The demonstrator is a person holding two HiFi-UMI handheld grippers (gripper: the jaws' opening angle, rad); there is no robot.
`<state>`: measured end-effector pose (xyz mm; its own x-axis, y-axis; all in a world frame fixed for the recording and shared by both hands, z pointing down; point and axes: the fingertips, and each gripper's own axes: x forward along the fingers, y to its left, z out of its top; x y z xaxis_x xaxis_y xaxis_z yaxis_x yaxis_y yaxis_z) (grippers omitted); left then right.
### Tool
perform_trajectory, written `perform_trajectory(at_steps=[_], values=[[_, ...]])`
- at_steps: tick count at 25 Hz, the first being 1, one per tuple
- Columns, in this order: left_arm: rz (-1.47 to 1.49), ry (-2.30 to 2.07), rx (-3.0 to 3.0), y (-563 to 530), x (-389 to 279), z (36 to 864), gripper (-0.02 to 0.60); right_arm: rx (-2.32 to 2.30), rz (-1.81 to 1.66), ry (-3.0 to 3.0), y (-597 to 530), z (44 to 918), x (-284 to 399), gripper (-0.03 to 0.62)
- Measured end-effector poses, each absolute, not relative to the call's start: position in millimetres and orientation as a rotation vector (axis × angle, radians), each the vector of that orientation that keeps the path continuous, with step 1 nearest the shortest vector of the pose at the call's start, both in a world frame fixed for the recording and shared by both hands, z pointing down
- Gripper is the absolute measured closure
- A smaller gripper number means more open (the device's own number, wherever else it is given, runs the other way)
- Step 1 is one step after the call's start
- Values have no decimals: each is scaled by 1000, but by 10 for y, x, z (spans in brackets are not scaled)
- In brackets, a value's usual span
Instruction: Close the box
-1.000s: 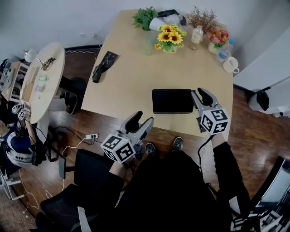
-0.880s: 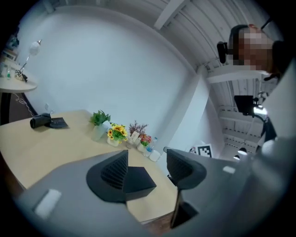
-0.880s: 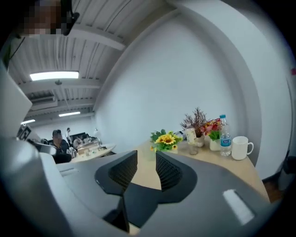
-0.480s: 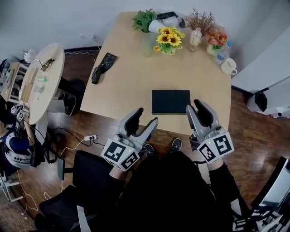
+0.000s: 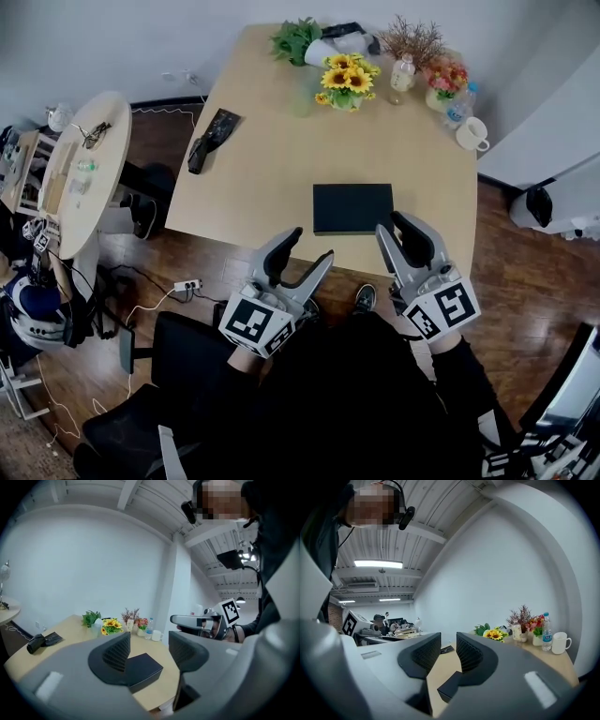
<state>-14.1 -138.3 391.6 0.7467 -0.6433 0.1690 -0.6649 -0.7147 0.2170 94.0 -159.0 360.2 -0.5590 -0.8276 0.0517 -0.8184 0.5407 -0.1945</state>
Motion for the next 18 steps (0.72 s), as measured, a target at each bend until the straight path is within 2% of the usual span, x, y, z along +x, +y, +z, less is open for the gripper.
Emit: perform_trajectory(at_steps=[18], values=[[121,-1032,2640,-1400,-201,4003,342,-1436,-307,2750,-1555,3637,893,491]])
